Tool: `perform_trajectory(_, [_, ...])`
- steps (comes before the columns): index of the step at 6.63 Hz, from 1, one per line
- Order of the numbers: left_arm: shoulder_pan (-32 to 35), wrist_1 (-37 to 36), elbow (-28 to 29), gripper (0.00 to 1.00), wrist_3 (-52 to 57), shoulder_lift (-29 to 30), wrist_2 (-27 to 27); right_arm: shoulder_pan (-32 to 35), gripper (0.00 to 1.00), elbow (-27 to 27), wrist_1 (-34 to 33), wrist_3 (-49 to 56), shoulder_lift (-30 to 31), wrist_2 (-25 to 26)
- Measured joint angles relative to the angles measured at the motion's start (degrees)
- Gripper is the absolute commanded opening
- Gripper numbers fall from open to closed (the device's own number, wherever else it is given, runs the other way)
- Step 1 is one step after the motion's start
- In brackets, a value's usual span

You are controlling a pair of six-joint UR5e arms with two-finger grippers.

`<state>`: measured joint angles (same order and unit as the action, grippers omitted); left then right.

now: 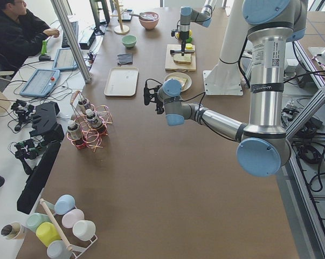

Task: Make sandwich and place on tray
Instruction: 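Lower the right gripper and grasp the edge of the bread slice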

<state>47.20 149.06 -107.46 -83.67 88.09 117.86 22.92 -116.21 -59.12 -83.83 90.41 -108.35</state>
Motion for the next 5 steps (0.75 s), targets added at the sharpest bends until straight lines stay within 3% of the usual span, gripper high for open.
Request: perform_trajectory(5, [-0.09, 0.0, 0.22, 0.98, 0.06, 0.09, 0.0, 0.37, 0.68, 0.71, -0.47, 2.82, 0.8, 0.51])
